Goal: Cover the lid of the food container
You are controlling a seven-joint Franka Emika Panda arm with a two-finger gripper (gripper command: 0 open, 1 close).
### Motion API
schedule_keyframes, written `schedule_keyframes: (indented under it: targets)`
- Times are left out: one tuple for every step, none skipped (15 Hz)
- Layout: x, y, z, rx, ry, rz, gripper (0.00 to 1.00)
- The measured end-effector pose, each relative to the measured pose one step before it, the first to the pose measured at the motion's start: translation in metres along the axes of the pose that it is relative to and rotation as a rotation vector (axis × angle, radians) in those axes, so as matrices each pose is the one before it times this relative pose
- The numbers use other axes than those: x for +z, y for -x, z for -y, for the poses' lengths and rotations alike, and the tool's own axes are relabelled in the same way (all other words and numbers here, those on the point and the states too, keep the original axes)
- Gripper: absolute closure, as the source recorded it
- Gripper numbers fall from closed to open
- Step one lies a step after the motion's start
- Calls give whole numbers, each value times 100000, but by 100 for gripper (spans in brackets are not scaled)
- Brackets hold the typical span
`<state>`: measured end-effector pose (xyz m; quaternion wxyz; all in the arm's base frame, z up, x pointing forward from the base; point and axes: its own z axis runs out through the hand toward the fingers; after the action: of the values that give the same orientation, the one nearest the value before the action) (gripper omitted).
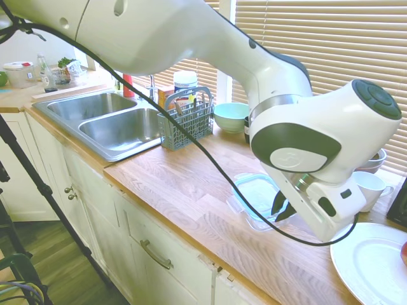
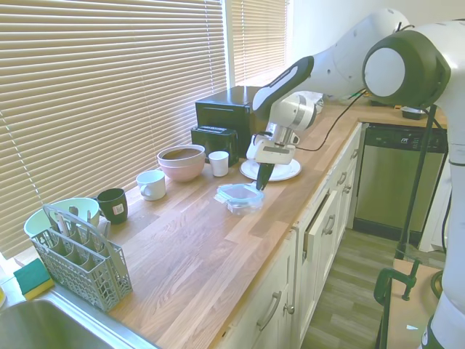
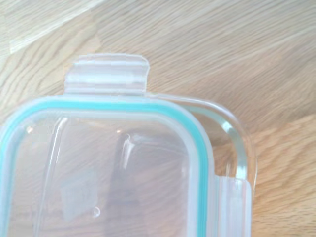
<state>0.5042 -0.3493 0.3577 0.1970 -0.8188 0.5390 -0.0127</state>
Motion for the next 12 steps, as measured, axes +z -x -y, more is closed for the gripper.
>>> schedule_keyframes:
  targets:
    - [-93, -51, -26, 211, -487, 122, 100]
    - [-200, -111, -70, 243, -719, -34, 100]
    - [-224, -127, -111, 159, -644, -141, 100]
    - [-227, -141, -190, 210, -323, -332, 100]
    - [-322, -126, -172, 119, -427, -445, 100]
    - [-349, -86, -107, 25, -591, -352, 100]
    - [-316, -44, -76, 101, -485, -358, 100]
    - [-287, 4, -7, 45, -333, -327, 100]
    - [-144, 29, 10, -19, -142, -22, 100]
    - [12, 21, 8, 49, -75, 166, 100]
    - [45, 19, -2, 118, -104, 277, 100]
    - [90, 31, -32, 159, -42, 367, 100]
